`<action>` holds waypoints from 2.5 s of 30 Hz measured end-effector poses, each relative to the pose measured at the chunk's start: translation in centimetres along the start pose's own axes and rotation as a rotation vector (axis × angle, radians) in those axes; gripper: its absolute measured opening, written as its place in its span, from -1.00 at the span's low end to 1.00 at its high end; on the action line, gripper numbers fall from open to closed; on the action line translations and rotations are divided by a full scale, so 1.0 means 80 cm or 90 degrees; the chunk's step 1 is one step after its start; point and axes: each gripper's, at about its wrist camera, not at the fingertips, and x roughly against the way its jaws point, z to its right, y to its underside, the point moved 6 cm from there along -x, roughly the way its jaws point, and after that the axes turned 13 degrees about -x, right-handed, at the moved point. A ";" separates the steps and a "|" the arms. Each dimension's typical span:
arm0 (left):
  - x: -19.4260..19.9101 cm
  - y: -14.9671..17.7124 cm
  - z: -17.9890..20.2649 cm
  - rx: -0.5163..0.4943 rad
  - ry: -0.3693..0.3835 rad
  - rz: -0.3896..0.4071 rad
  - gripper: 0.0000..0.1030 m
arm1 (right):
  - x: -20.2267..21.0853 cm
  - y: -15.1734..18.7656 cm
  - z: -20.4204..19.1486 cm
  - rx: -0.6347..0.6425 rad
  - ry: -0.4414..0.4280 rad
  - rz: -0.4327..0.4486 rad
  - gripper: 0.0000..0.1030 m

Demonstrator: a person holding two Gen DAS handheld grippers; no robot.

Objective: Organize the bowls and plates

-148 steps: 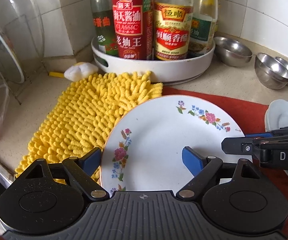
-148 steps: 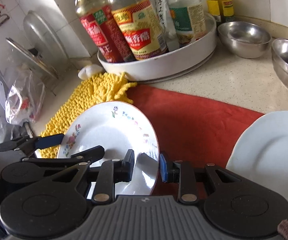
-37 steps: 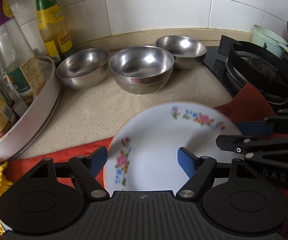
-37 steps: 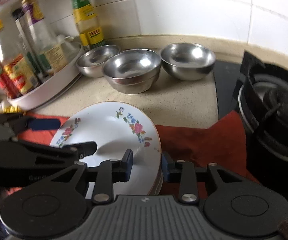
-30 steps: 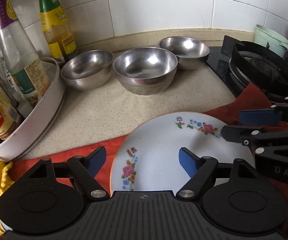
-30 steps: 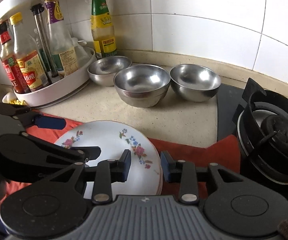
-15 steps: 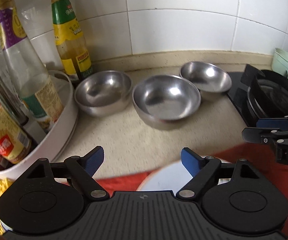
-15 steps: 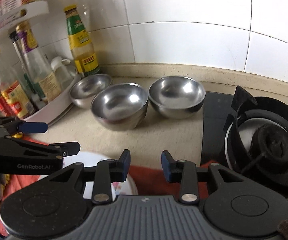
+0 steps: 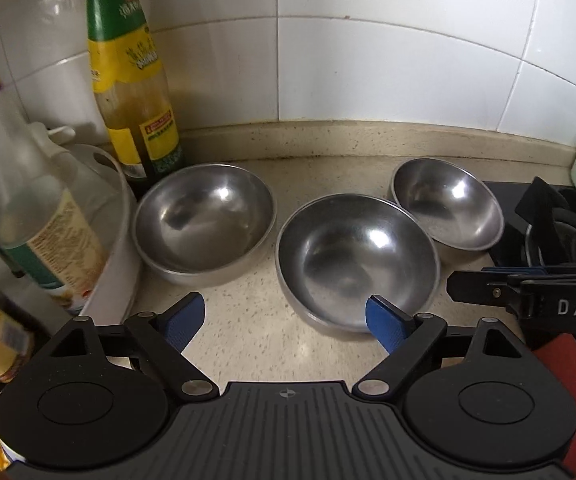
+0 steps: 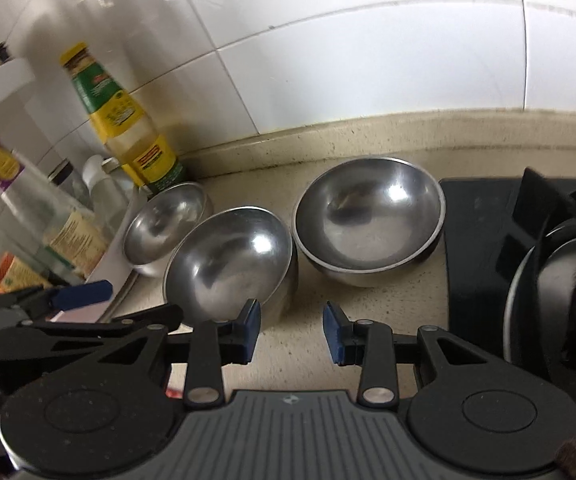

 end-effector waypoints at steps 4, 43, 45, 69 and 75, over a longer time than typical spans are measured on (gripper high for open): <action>-0.024 -0.006 0.003 -0.017 0.015 -0.013 0.62 | -0.019 -0.009 0.007 -0.045 -0.025 -0.008 -0.37; -0.002 -0.008 0.041 -0.125 0.046 -0.015 0.40 | -0.011 0.002 0.019 -0.050 -0.009 -0.084 -0.60; 0.004 -0.012 0.040 -0.137 0.028 -0.005 0.45 | -0.003 -0.001 0.022 -0.044 -0.004 -0.076 -0.60; -0.013 -0.089 0.084 -0.243 -0.015 0.062 0.58 | -0.007 -0.075 0.086 -0.063 0.060 0.009 -0.56; -0.044 -0.107 0.098 -0.243 0.014 0.050 0.59 | -0.015 -0.084 0.091 -0.071 0.063 0.012 -0.51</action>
